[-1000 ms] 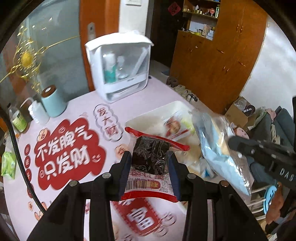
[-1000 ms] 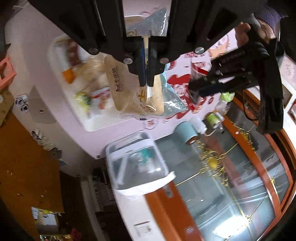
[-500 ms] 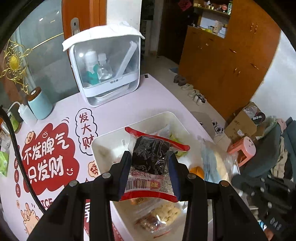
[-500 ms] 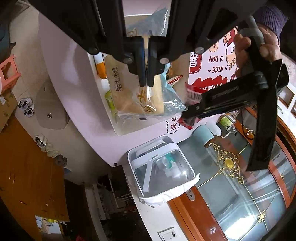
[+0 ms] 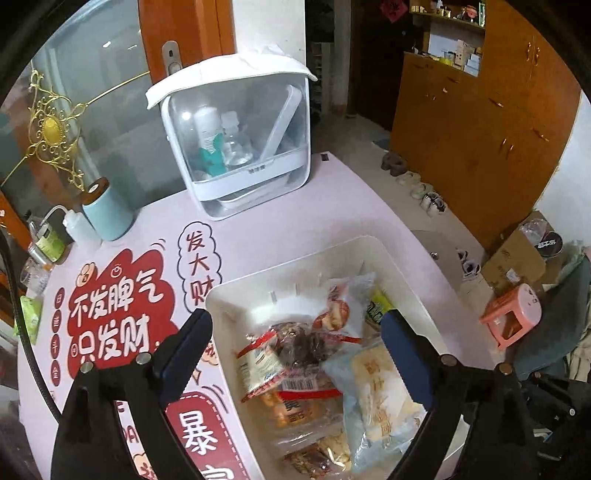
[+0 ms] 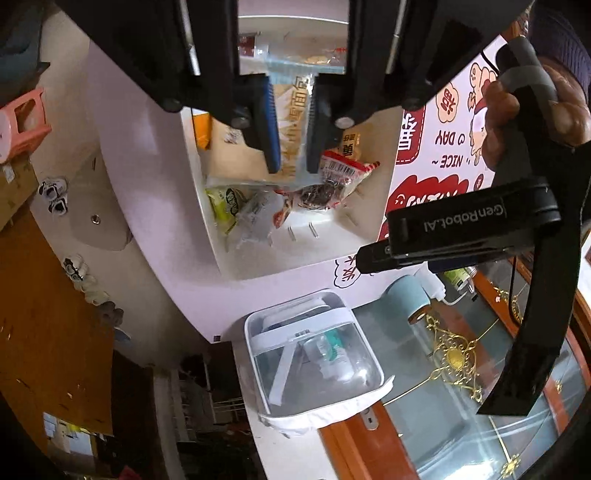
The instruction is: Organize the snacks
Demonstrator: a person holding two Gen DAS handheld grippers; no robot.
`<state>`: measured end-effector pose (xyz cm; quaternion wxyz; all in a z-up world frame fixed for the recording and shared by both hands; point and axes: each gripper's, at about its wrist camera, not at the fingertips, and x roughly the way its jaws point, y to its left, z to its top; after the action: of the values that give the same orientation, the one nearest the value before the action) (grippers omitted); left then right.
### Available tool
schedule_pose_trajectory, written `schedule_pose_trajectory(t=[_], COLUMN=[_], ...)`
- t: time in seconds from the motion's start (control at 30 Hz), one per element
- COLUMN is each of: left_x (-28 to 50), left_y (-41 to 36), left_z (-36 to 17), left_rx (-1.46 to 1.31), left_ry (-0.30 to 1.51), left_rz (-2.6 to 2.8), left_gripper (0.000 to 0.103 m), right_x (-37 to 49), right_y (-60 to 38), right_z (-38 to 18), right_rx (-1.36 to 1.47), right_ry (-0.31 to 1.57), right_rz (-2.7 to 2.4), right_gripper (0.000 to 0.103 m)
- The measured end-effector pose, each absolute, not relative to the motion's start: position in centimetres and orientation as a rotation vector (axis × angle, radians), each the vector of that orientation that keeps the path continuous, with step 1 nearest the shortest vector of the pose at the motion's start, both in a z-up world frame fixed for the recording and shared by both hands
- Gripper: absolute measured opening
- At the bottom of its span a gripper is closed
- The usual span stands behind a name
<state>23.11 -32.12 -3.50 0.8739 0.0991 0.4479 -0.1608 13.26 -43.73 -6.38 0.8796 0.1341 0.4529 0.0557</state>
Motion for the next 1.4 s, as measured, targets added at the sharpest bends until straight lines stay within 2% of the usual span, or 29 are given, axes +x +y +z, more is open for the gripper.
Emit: schedule_pose_trajectory(t=[0.5, 0.9, 1.0, 1.07, 1.2, 1.27, 1.4], left_x=[20.7, 15.1, 13.6, 12.6, 10.5, 9.4, 7.5], left_y=[-29.7, -24.7, -22.9, -21.4, -18.7, -17.3, -13.7], left_z=[-2.7, -1.4, -1.1, -0.9, -0.3, 0.0, 0.3], left_rx=[0.180, 0.152, 0.140, 0.120, 0.104, 0.098, 0.075], left_ry=[0.945, 0.933, 0.929, 0.931, 0.916, 0.903, 0.912], left_rz=[-0.285, -0.214, -0.178, -0.169, -0.158, -0.152, -0.145], left_gripper=[0.092, 0.092, 0.092, 0.092, 0.094, 0.100, 0.100], right_x=[12.4, 11.5, 10.9, 10.3, 9.1, 8.4, 7.0], right_y=[-42.8, -40.7, -39.5, -38.8, -37.0, -35.9, -33.2], right_z=[-6.4, -6.0, -5.6, -5.3, -4.4, -4.0, -3.2], right_rx=[0.257, 0.273, 0.267, 0.264, 0.249, 0.240, 0.238], right_ry=[0.961, 0.956, 0.953, 0.945, 0.935, 0.931, 0.923], right_rz=[0.110, 0.130, 0.132, 0.128, 0.117, 0.105, 0.093], right_gripper=[0.019, 0.021, 0.028, 0.039, 0.041, 0.041, 0.041])
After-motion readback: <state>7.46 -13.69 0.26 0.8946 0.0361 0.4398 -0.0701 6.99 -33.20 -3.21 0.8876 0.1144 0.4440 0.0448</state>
